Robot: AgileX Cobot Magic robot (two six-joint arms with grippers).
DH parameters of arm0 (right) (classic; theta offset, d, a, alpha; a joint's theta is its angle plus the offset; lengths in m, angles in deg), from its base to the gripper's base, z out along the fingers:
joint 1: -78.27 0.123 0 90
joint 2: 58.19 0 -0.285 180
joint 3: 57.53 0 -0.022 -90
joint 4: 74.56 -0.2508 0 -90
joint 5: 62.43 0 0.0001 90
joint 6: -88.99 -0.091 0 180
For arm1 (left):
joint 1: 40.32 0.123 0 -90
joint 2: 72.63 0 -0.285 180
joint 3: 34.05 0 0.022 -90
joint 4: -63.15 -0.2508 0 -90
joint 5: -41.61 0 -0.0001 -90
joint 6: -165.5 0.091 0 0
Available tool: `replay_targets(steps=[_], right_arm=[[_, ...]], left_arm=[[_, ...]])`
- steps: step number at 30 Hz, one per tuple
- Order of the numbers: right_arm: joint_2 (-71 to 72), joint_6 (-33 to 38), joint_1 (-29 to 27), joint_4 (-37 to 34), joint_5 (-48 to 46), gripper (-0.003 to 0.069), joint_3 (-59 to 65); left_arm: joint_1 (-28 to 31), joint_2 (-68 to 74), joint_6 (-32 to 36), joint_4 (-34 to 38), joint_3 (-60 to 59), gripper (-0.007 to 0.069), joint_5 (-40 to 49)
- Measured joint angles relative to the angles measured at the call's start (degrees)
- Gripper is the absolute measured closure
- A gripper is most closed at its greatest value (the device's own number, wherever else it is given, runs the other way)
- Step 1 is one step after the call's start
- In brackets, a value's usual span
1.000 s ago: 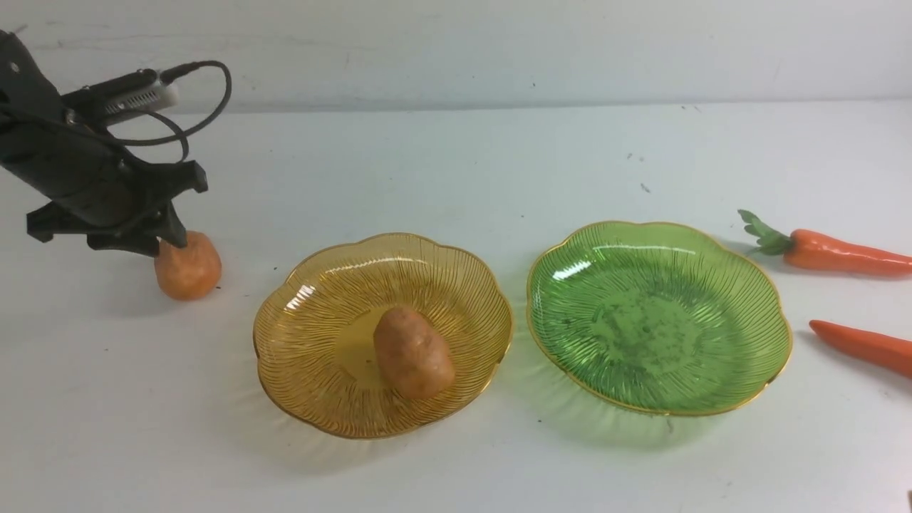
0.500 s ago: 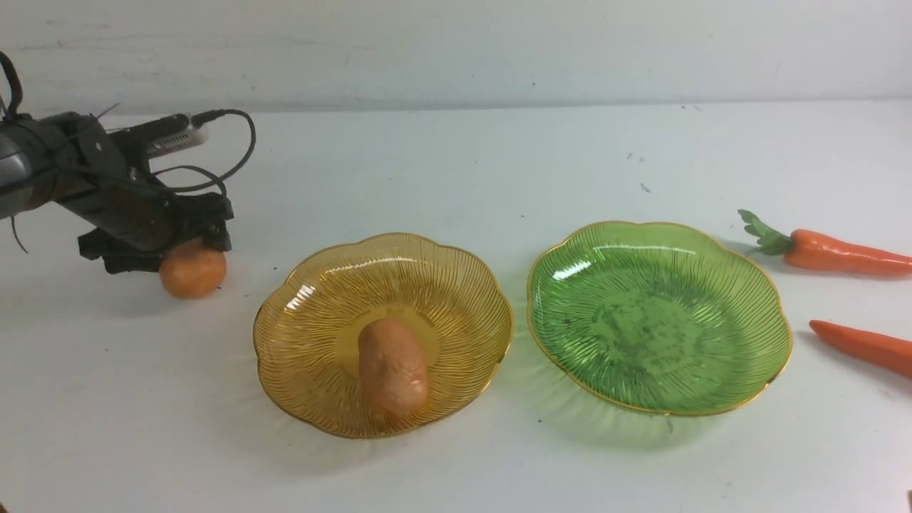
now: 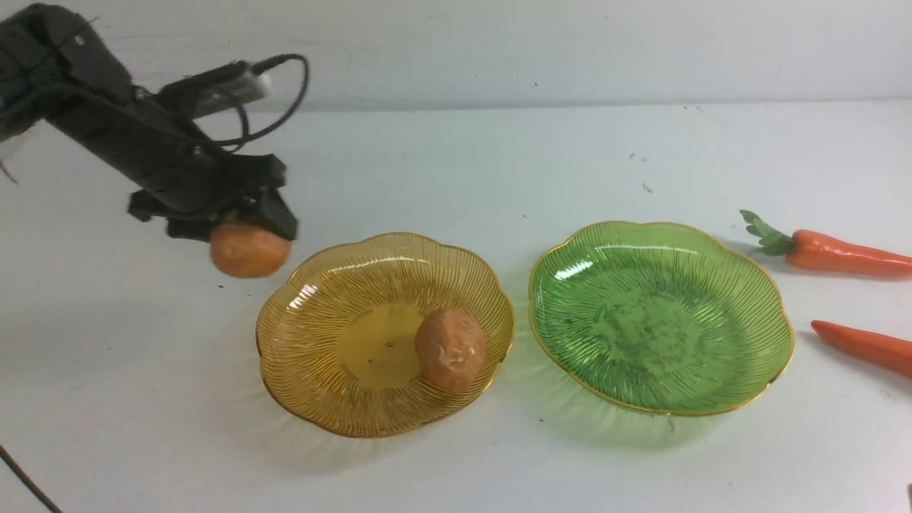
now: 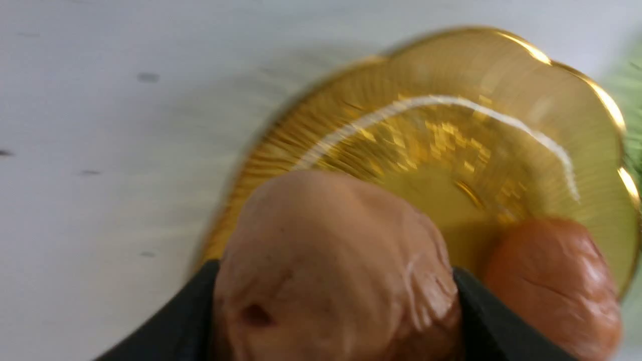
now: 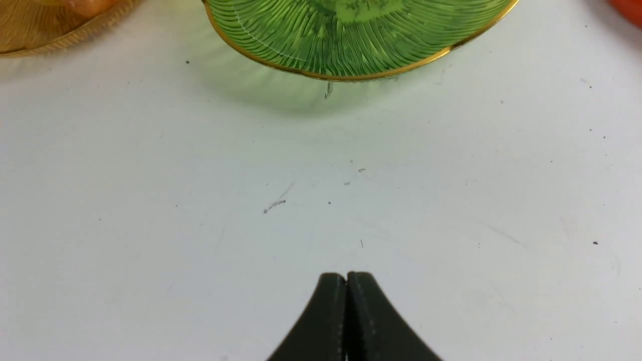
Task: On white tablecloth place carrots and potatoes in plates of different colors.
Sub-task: 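Put the potatoes from the left side into the left plate with the left gripper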
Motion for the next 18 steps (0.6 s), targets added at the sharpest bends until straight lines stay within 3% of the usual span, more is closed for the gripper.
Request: replay_targets(steps=[3, 7, 12, 18], right_arm=[[0.0, 0.0, 0.0, 0.0, 0.2, 0.0674, 0.0], [-0.2, -1.5, 0.0, 0.1, -0.2, 0.0674, -0.6], [-3.1, -10.2, 0.0, 6.4, -2.6, 0.0674, -5.2], [-11.7, -17.8, 0.0, 16.1, -0.8, 0.0648, -7.2]], left_arm=[[-7.8, 2.2, 2.8, 0.8, 0.0, 0.0203, 2.0], [-11.9, 4.8, 3.1, -2.5, 0.0, 0.0148, 1.8], [-12.4, 5.1, 1.7, -7.2, 1.4, -0.0033, 2.0], [-12.4, 5.1, 1.4, -11.5, 10.3, -0.0059, 10.1]])
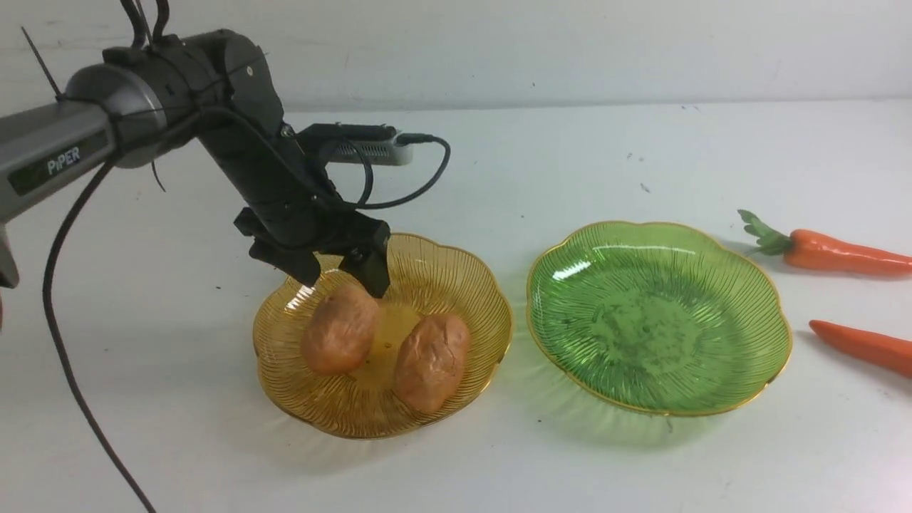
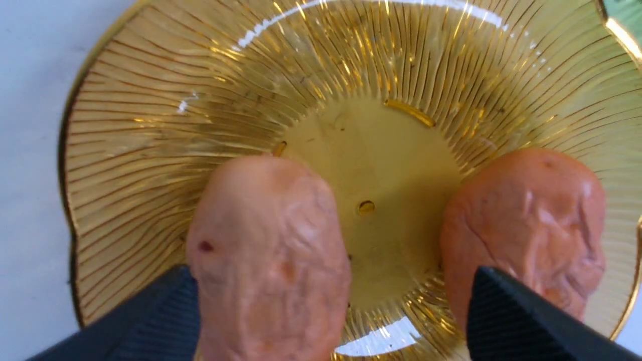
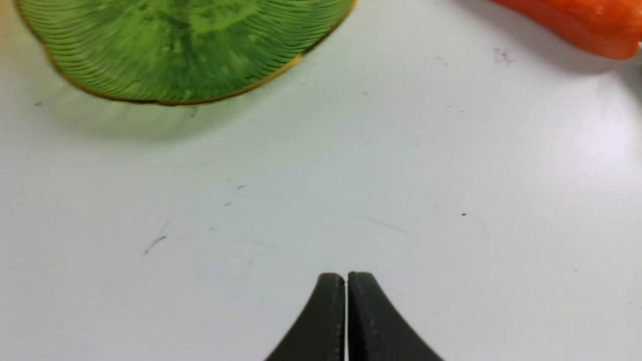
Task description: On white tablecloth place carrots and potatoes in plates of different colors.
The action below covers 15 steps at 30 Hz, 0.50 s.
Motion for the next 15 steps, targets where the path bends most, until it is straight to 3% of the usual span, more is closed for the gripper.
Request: replay_targets(steps=[3, 6, 12, 15], right_arm=[[-8.2, -9.1, -0.3, 8.5, 2.6, 0.0576, -2.2], [-16.9, -13.5, -1.1, 12.9, 4.9, 0.0461, -6.1], [-39.0, -1.4, -1.4, 14.9, 2.5, 0.0167, -22.7], [-50.6, 3.8, -1.4, 18.0, -3.8, 0.0078, -30.9]], left_arm=[[0.0, 0.0, -0.8, -0.3, 3.6, -0.0036, 1.0], [0.0, 0.0, -1.0, -0.7, 5.0, 0.0074, 1.1], [0.0, 0.0, 0.3, -3.6, 5.1, 0.0426, 1.2], [0.0, 0.0, 0.3, -3.6, 5.2, 0.0546, 1.2]])
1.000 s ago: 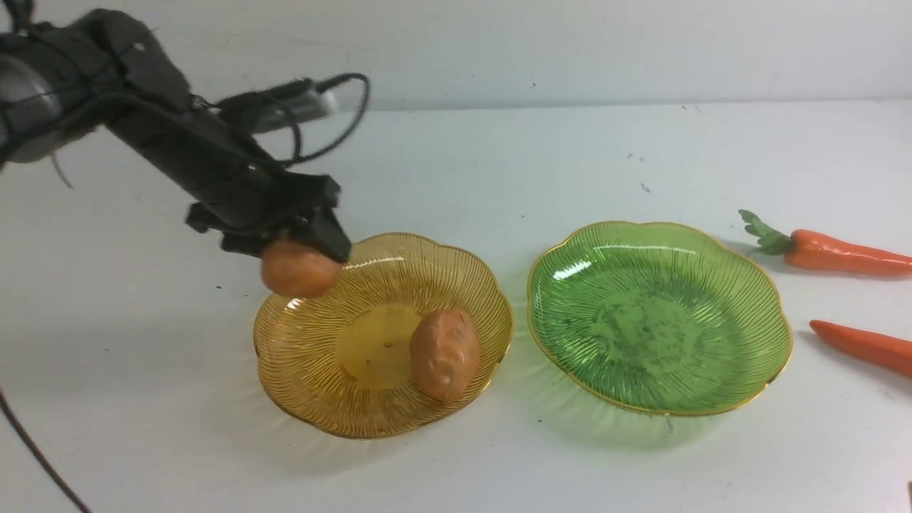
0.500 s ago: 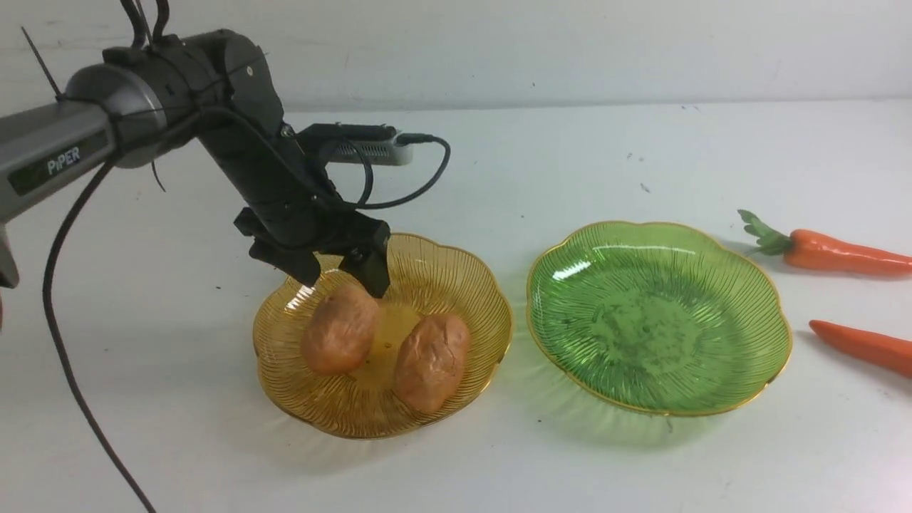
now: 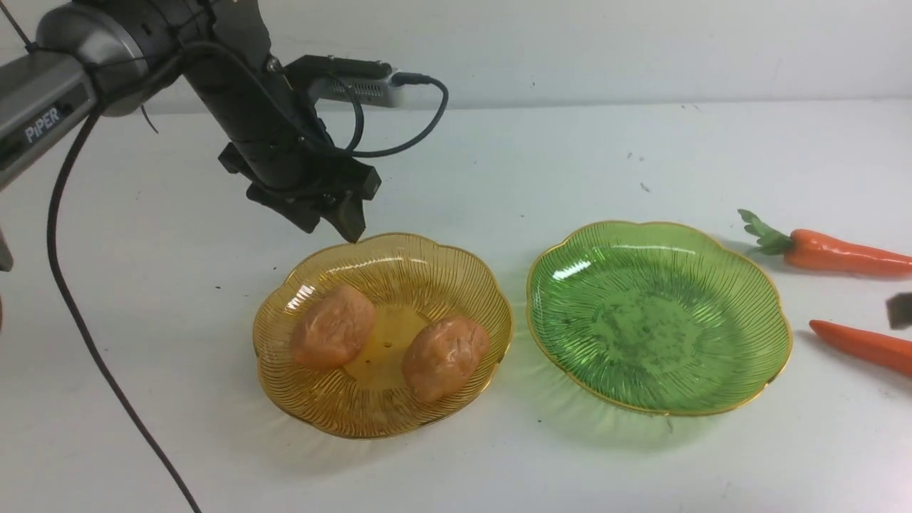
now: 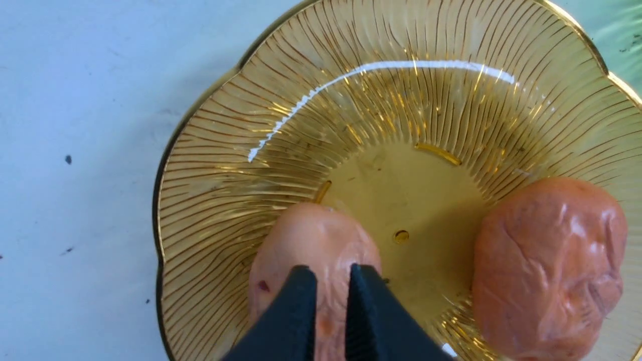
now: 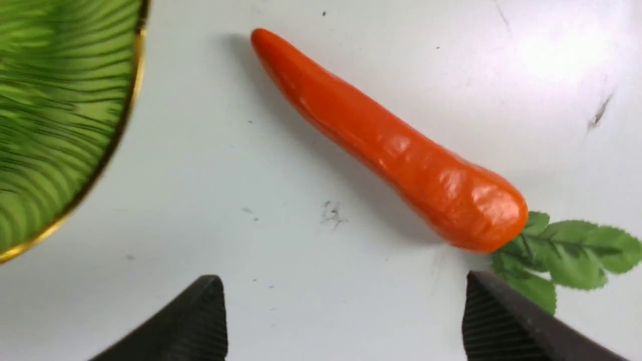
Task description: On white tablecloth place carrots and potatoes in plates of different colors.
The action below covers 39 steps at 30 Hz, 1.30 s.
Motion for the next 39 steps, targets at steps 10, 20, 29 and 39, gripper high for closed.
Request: replay_targets(steps=[10, 20, 29, 39], right_arm=[[-19.5, 11.2, 0.0, 9.3, -4.4, 0.0102, -12.3], [-23.9, 13.8, 0.0, 11.6, -5.1, 0.0306, -12.8], [-18.6, 9.8, 0.0, 9.9, -4.8, 0.0424, -14.0], [-1.9, 5.1, 1.0, -18.4, -5.4, 0.0424, -15.9]], left_arm=[[0.0, 0.0, 0.0, -0.2, 0.0, 0.0597, 0.0], [0.0, 0.0, 0.0, -0.3, 0.0, 0.0597, 0.0], [0.0, 0.0, 0.0, -0.5, 0.0, 0.0597, 0.0], [0.0, 0.0, 0.0, -0.5, 0.0, 0.0597, 0.0]])
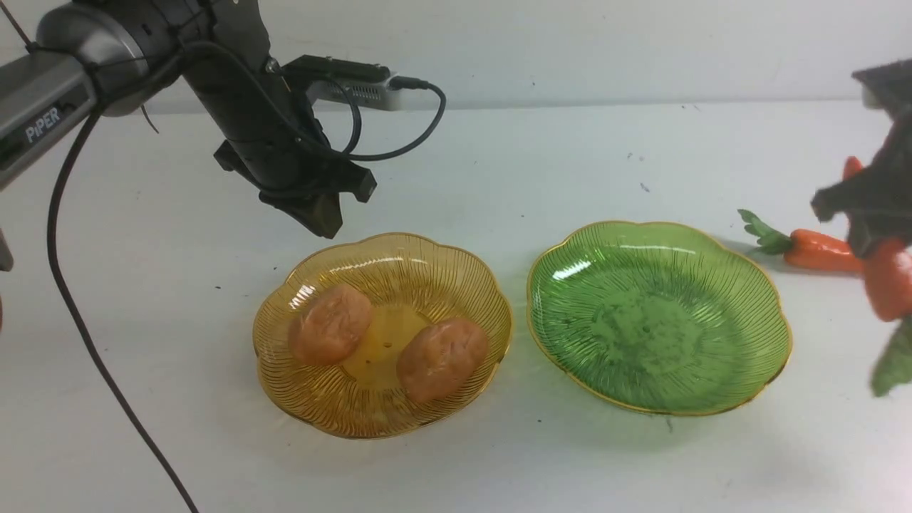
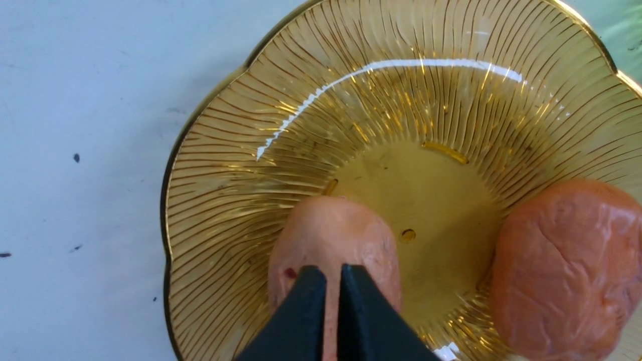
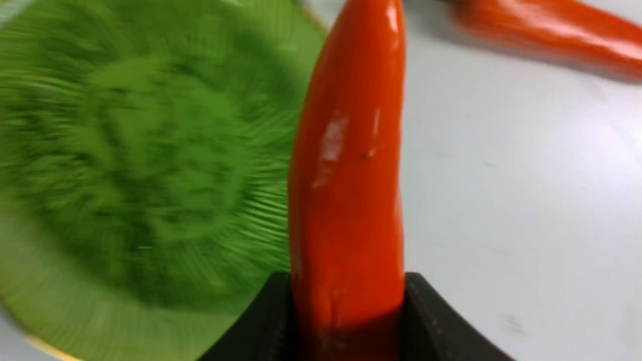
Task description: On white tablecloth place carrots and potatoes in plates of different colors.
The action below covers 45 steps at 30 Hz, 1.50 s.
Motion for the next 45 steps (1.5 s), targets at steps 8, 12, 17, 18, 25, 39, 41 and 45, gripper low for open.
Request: replay_targets(steps=[8, 12, 17, 18, 25, 39, 41, 45], right_arm=[[-5.2, 5.4, 9.2, -6.7, 9.4, 0.0422, 0.0], [-8.8, 5.8, 13.1, -3.6, 13.7, 0.0339, 0.1], [-10.7, 4.9, 14.9, 1.8, 15.0, 0.0085, -0.2], [-10.7, 4.6, 14.9, 3.3, 14.4, 0.0054, -0.9], [-10.7, -1.5, 7.4, 16.0, 8.1, 0.0417, -8.3], [-17.7, 8.3, -8.9, 15.0, 9.3, 0.0544, -8.4], [-18.2, 8.9, -8.4, 15.1, 9.6, 0.0453, -8.5], [-19.6, 12.9, -7.1, 15.0, 10.4, 0.0214, -8.5]], left_arm=[[0.0, 0.0, 0.0, 0.7, 0.0, 0.0597, 0.0], [0.0, 0.0, -0.4, 0.9, 0.0, 0.0597, 0.0], [0.0, 0.0, -1.8, 0.9, 0.0, 0.0597, 0.0], [0.0, 0.0, -1.8, 0.9, 0.0, 0.0597, 0.0], [0.0, 0.0, -2.0, 0.9, 0.0, 0.0597, 0.0], [0.0, 0.0, -2.0, 0.6, 0.0, 0.0597, 0.0], [0.0, 0.0, -2.0, 0.4, 0.0, 0.0597, 0.0], [0.0, 0.0, -2.9, 0.3, 0.0, 0.0597, 0.0]])
